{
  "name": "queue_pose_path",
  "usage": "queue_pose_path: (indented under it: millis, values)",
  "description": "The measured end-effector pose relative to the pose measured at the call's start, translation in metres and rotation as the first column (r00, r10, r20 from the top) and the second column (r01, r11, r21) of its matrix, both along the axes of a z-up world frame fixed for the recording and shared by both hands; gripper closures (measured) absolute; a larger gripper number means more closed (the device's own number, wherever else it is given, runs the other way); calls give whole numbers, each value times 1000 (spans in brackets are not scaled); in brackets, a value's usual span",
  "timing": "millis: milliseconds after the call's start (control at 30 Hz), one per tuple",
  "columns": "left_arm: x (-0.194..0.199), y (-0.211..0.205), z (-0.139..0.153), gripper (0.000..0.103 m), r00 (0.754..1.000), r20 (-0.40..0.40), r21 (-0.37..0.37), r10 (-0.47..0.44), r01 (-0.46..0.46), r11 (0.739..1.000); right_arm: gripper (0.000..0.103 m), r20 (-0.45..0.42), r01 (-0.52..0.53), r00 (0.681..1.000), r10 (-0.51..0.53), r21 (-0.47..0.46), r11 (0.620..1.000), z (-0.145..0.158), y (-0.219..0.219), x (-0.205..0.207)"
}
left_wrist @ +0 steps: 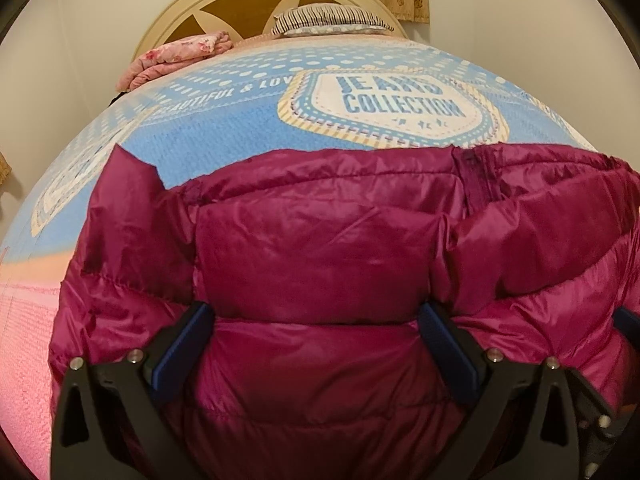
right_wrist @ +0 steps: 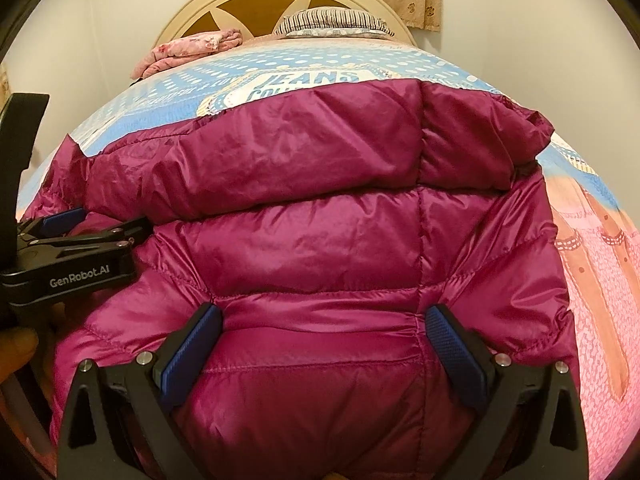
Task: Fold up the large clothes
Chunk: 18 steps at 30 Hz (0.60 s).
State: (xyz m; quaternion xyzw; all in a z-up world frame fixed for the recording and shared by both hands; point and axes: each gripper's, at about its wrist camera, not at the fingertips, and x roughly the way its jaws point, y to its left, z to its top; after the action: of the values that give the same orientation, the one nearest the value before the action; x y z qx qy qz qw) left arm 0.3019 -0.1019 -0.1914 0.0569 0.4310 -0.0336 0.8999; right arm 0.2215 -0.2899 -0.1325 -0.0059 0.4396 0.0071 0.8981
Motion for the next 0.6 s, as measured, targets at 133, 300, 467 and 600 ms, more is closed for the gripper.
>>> queue_pose_path:
  millis: [133, 300, 467, 600]
  values:
    - [1, -1, -1, 0, 1000, 0, -1, 1, -1, 1000, 1, 116, 43, 992, -47, 37, 998, 31, -5, -15]
    - [1, -1, 0, 0, 1000, 0, -2, 1, -1, 1000, 1, 164, 54, 984, -66, 73, 996, 59, -2, 11]
    - [2, -2, -1, 0, 1000, 0, -5, 3, -3, 1000, 1, -28, 102, 995, -100, 46, 994, 18, -6, 74]
    - [3, 0, -1, 0, 1000, -7, -5, 5, -5, 1000, 1, -40, 89, 995, -89, -3, 996, 4, -4, 84]
